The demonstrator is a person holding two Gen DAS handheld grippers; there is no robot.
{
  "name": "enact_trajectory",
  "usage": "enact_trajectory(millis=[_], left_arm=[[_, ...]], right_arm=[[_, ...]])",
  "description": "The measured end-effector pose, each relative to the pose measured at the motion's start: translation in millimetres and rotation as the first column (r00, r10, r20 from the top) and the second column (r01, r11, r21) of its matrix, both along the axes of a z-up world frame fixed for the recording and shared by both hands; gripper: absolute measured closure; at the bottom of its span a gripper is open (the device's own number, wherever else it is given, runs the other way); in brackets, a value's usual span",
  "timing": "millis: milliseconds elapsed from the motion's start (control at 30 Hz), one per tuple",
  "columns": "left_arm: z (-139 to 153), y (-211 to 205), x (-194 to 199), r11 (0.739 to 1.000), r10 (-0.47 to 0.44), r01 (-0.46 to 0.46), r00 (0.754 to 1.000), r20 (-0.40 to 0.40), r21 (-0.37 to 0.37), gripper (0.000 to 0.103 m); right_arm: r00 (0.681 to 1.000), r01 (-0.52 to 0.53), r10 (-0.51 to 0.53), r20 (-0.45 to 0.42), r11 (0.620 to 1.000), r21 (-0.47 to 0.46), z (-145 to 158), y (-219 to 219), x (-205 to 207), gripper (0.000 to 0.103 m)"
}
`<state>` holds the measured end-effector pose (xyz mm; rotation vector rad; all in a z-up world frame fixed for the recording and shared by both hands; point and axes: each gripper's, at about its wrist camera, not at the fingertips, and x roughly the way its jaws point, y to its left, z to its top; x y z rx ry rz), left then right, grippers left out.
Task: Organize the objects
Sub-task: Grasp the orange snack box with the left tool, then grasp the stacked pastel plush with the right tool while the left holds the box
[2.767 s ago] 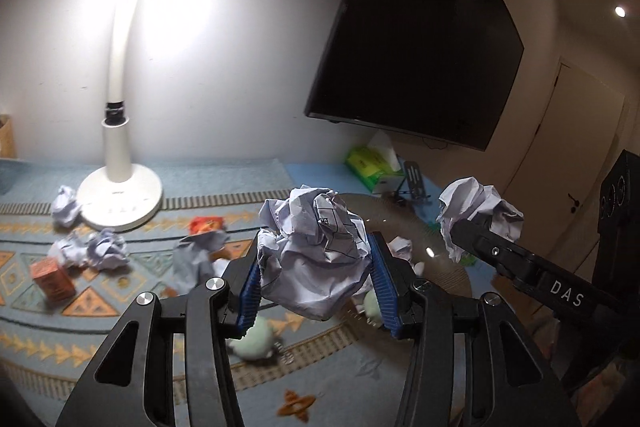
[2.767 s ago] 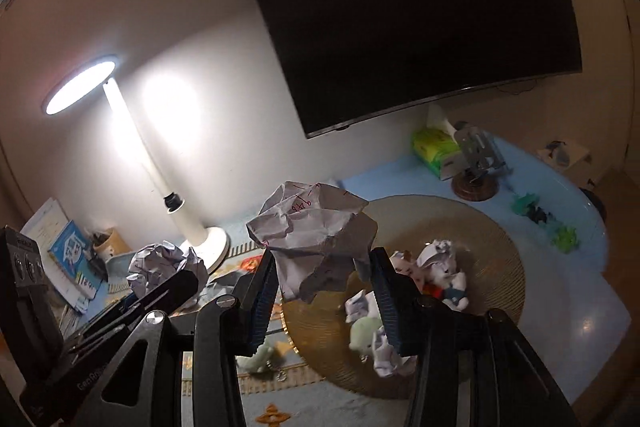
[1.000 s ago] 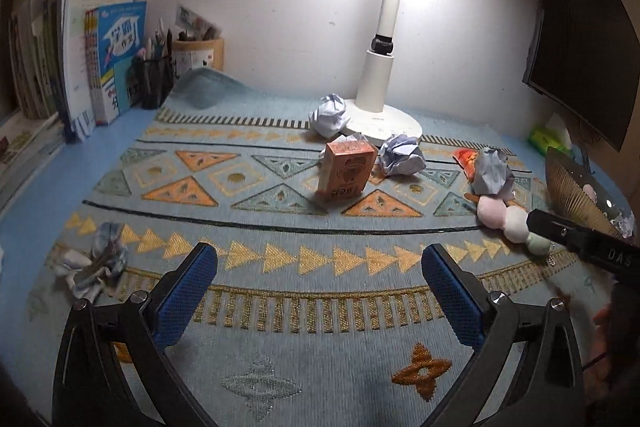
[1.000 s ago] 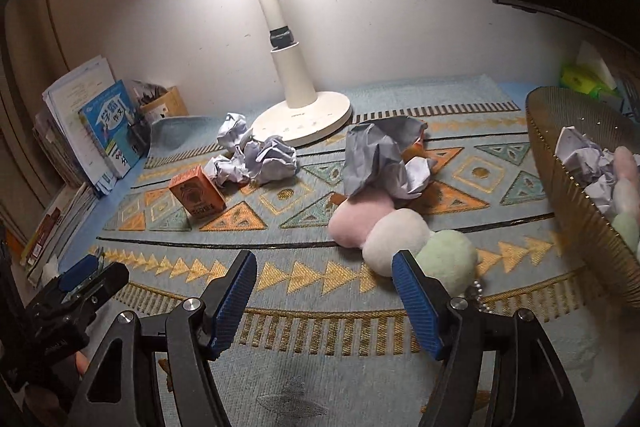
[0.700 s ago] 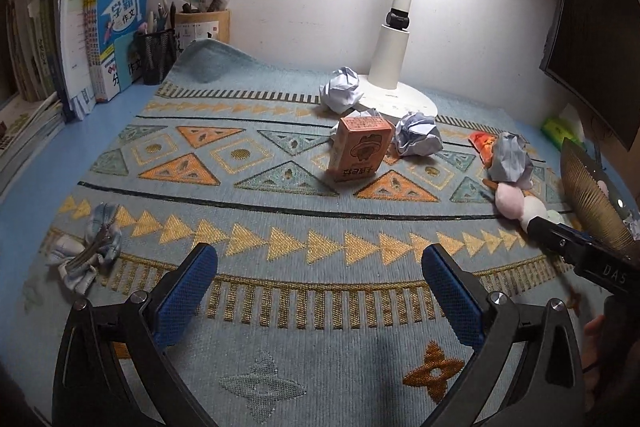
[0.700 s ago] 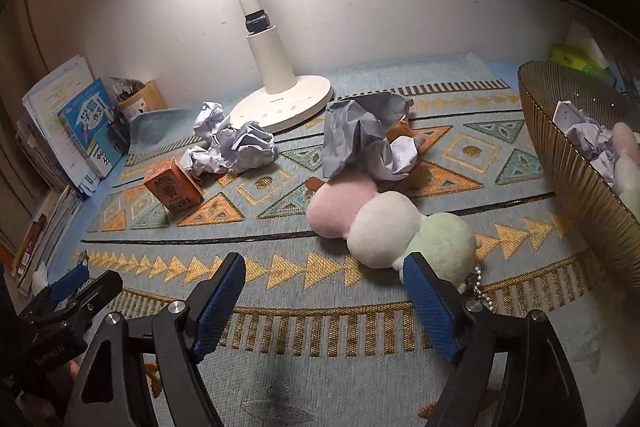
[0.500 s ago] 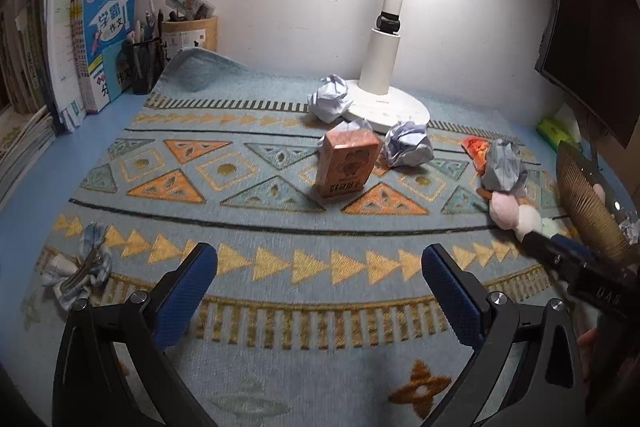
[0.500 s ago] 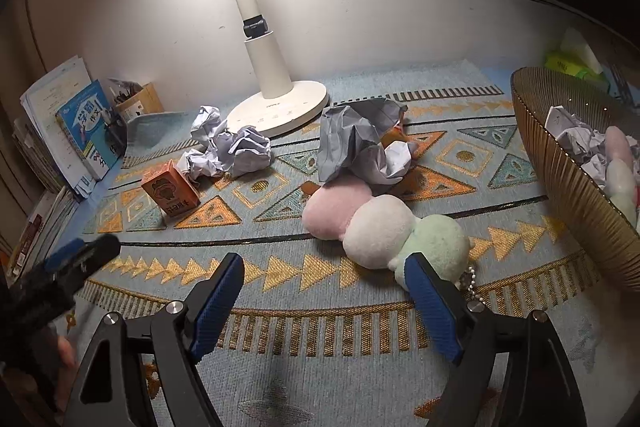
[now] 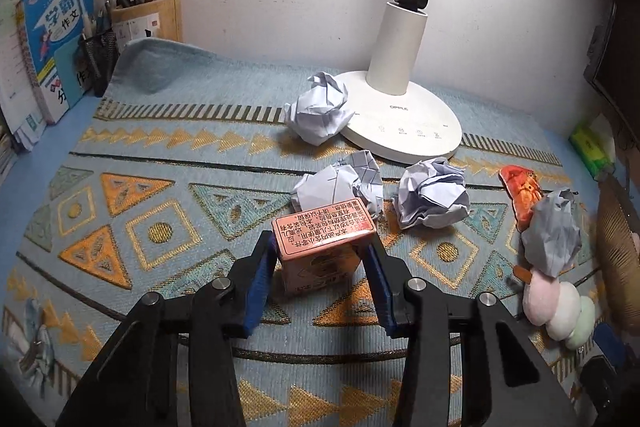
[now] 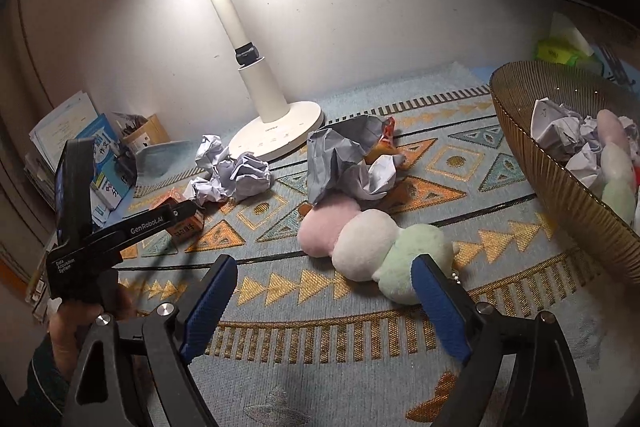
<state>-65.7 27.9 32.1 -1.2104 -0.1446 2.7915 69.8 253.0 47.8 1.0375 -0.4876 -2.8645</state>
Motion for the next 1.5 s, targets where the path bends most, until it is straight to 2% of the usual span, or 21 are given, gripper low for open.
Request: enact_trajectory(millis=[67,167,233,333,400,467,533,567,600,733,800,1000,1067,1133,1233,1267,1300,1400,1467,1500], left_arm=[[2,-5,5,1.000,-0.005,0.005,1.000,-0.010,-0.002,0.063],[11,-14,19,0.998,-0.053,0.053,0.999,0.000,0.041,0.063],[18,-18,32,0.991,-0.122,0.119,0.991,0.049,0.059,0.063],[26,-22,57,0.987,-0.160,0.159,0.978,0.134,0.018,0.063],[25,-30,67,0.984,-0.180,0.174,0.961,0.211,0.049,0.063],[19,-37,69,0.970,-0.236,0.211,0.934,0.270,0.118,0.063],[13,-33,68,0.961,-0.275,0.255,0.916,0.292,0.106,0.061],[10,-30,66,0.960,-0.278,0.265,0.914,0.294,0.084,0.060],[9,-28,63,0.960,-0.278,0.268,0.917,0.284,0.076,0.053],[7,-24,45,0.969,-0.247,0.238,0.936,0.251,0.067,0.051],[7,-25,43,0.972,-0.234,0.226,0.941,0.244,0.061,0.047],[0,-28,60,0.966,-0.251,0.227,0.939,0.237,0.122,0.045],[-3,-23,60,0.971,-0.232,0.211,0.947,0.221,0.116,0.041],[-6,-17,58,0.977,-0.208,0.192,0.954,0.214,0.093,0.040],[-6,-12,60,0.978,-0.206,0.198,0.963,0.175,0.058,0.047],[-6,-13,61,0.977,-0.212,0.204,0.963,0.169,0.064,0.058],[-7,-15,61,0.975,-0.217,0.206,0.962,0.168,0.078,0.061],[-7,-26,64,0.972,-0.218,0.200,0.964,0.156,0.120,0.062],[-8,-32,67,0.971,-0.220,0.202,0.965,0.141,0.130,0.062],[-8,-34,68,0.969,-0.225,0.207,0.965,0.132,0.136,0.062]], right_arm=[[1.000,0.004,-0.004,-0.002,1.000,-0.004,0,1,0,0.015],[1.000,0.008,-0.008,-0.006,1.000,-0.001,1,0,1,0.015],[1.000,0.010,-0.010,-0.008,1.000,-0.001,1,0,2,0.015],[1.000,0.014,-0.014,-0.011,1.000,-0.007,1,1,2,0.015],[1.000,0.014,-0.014,-0.010,1.000,-0.015,0,3,1,0.015],[1.000,0.017,-0.017,-0.007,1.000,-0.021,0,4,1,0.015],[1.000,0.009,-0.009,0.003,0.999,-0.032,-2,5,0,0.015],[1.000,0.008,-0.008,0.008,0.999,-0.035,-2,5,-1,0.015],[1.000,0.010,-0.010,0.009,0.999,-0.035,-2,6,-1,0.015],[1.000,0.012,-0.012,0.010,0.999,-0.039,-2,7,-1,0.015],[1.000,0.012,-0.011,0.010,0.999,-0.041,-2,7,0,0.015],[0.995,0.086,-0.089,-0.051,0.995,-0.051,5,18,14,0.012],[0.993,0.111,-0.114,-0.032,0.991,-0.077,6,26,14,0.008],[0.991,0.131,-0.130,0.013,0.987,-0.097,2,35,9,0.006],[0.992,0.108,-0.100,0.081,0.988,-0.110,-6,38,-1,0.006],[0.991,0.091,-0.077,0.105,0.987,-0.131,-10,39,-5,0.006],[0.992,0.065,-0.047,0.119,0.986,-0.155,-13,37,-8,0.006],[0.990,-0.069,0.086,0.115,0.987,-0.146,-13,15,-10,0.005],[0.971,-0.210,0.223,0.090,0.969,-0.129,-5,-8,-3,0.005],[0.967,-0.231,0.240,0.088,0.968,-0.102,-2,-16,3,0.006]])
